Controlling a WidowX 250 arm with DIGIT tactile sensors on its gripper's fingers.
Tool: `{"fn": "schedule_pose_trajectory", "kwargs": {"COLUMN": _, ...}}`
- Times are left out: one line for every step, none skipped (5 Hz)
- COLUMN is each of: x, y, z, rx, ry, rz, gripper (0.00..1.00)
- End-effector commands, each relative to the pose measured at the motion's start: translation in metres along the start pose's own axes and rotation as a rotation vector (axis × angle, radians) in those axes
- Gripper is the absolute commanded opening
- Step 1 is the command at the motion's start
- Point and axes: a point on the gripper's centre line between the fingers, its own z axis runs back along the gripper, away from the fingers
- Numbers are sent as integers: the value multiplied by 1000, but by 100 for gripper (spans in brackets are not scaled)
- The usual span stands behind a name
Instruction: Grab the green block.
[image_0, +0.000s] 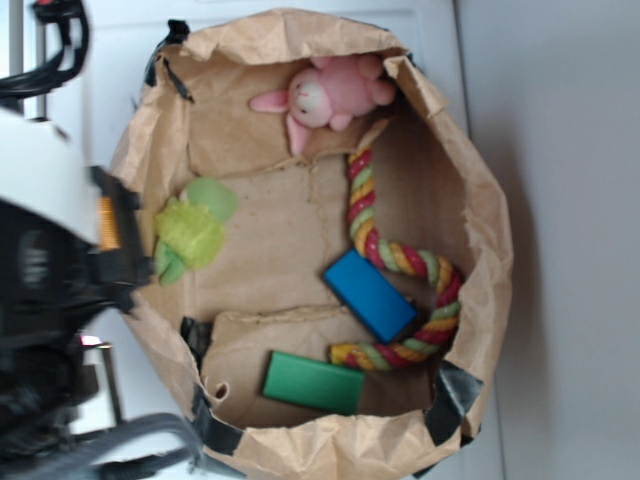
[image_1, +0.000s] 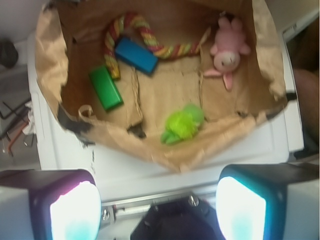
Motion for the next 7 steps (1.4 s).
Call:
{"fn": "schedule_pose_trajectory", "kwargs": {"x": 30, "y": 2, "z": -2, "rx": 0, "ry": -79, "rz": -16, "gripper": 100}}
{"fn": "schedule_pose_trajectory", "kwargs": {"x": 39, "y": 2, "z": -8, "rx": -7, "ry": -94, "rz": -38, "gripper": 100}}
{"fn": "schedule_pose_trajectory", "kwargs": {"x": 45, "y": 4, "z": -20, "rx": -55, "ry": -90, "rz": -101, "gripper": 100}}
{"fn": "schedule_pose_trajectory", "kwargs": {"x": 51, "y": 9, "z": -31, "rx": -107, "ry": -57, "rz": -109, "gripper": 100}}
{"fn": "schedule_pose_trajectory", "kwargs": {"x": 56, "y": 12, "z": -38, "rx": -170, "ry": -13, "rz": -107, "gripper": 100}}
{"fn": "schedule_pose_trajectory", "kwargs": {"x": 60, "y": 13, "z": -42, "rx": -179, "ry": -16, "rz": -105, "gripper": 100}}
{"fn": "schedule_pose_trajectory", "kwargs": {"x": 65, "y": 15, "z": -49, "rx": -153, "ry": -28, "rz": -104, "gripper": 100}}
